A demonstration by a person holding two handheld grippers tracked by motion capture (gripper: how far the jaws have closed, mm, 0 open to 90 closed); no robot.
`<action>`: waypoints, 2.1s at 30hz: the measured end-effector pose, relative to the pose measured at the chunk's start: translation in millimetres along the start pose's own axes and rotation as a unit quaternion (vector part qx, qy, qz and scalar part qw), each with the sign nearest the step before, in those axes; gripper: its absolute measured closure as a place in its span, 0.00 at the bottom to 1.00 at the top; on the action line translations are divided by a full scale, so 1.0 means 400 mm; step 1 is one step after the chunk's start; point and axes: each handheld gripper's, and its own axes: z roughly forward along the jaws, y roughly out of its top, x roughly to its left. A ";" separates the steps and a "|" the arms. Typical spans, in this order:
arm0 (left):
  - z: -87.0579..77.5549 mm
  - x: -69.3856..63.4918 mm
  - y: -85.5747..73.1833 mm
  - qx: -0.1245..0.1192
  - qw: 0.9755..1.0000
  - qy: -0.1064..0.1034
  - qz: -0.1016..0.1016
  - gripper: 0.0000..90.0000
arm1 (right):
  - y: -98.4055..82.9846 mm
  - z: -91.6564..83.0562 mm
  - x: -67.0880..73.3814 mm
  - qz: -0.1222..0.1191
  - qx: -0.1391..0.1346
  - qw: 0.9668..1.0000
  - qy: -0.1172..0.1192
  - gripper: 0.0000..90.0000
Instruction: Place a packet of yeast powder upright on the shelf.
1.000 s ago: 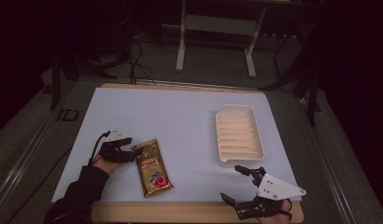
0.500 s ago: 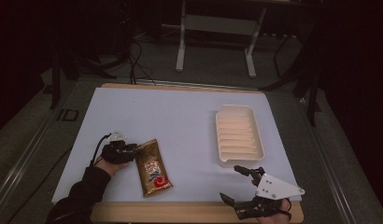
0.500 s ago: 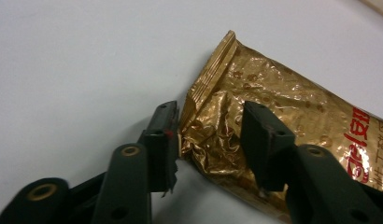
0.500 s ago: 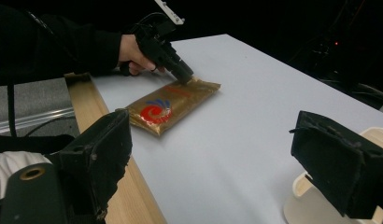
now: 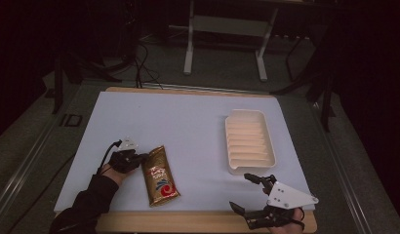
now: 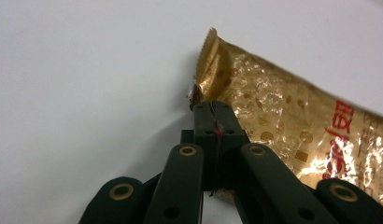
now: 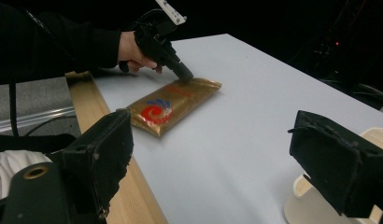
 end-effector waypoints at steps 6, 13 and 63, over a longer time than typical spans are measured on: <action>-0.024 0.000 0.018 -0.015 1.000 0.001 -0.001 1.00 | 0.001 -0.002 -0.002 0.000 -0.003 1.000 -0.003 0.15; -0.065 -0.021 0.053 -0.042 0.999 0.007 0.016 1.00 | 0.001 -0.004 -0.003 0.003 -0.004 1.000 -0.007 0.15; -0.265 -0.262 0.163 -0.132 0.976 -0.114 0.134 1.00 | 0.183 0.208 -0.057 -0.066 0.046 0.991 0.103 0.40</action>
